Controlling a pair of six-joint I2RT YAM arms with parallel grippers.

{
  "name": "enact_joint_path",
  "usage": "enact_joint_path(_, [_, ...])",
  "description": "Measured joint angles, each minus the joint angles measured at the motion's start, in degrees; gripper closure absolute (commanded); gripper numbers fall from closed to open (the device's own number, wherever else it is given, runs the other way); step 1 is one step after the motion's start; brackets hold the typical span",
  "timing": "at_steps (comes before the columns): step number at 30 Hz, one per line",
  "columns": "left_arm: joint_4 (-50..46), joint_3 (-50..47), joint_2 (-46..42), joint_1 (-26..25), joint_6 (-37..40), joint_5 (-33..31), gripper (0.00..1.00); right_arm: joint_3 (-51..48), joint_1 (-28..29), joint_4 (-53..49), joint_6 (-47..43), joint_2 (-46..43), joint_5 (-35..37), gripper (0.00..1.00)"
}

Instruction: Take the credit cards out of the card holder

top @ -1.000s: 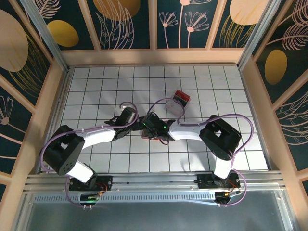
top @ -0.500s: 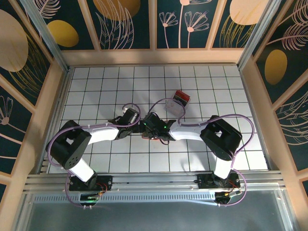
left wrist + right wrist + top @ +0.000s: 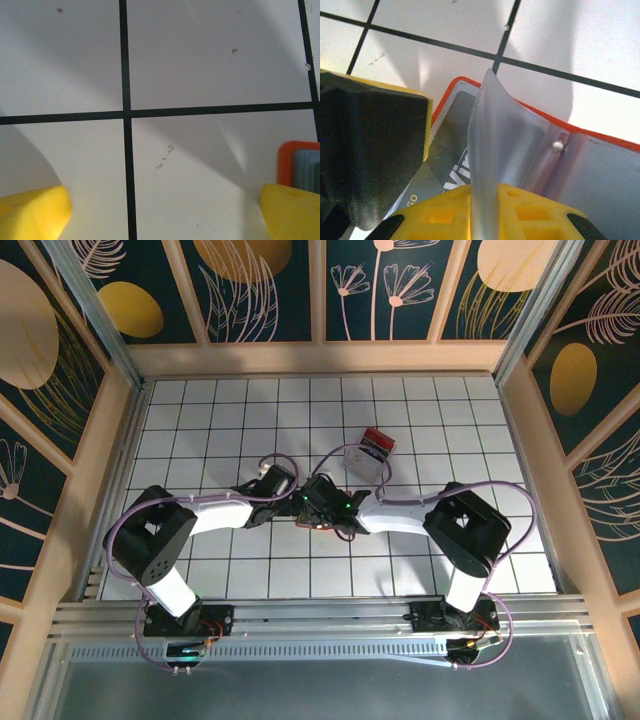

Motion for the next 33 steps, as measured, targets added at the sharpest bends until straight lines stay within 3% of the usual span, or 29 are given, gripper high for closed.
enact_joint_path(16, [-1.6, 1.3, 0.8, -0.1, 0.0, -0.6, 0.01, -5.2, 0.0, 0.1, 5.8, -6.0, 4.7, 0.76])
enact_joint_path(21, [-1.9, 1.3, 0.4, -0.1, -0.1, -0.1, 0.01, -6.7, 0.0, 0.8, 7.5, -7.0, 6.2, 0.67])
enact_joint_path(33, [-3.5, 1.9, -1.7, 0.6, -0.2, 4.8, 0.01, -11.1, -0.2, 5.6, 8.8, -9.0, 6.4, 0.74])
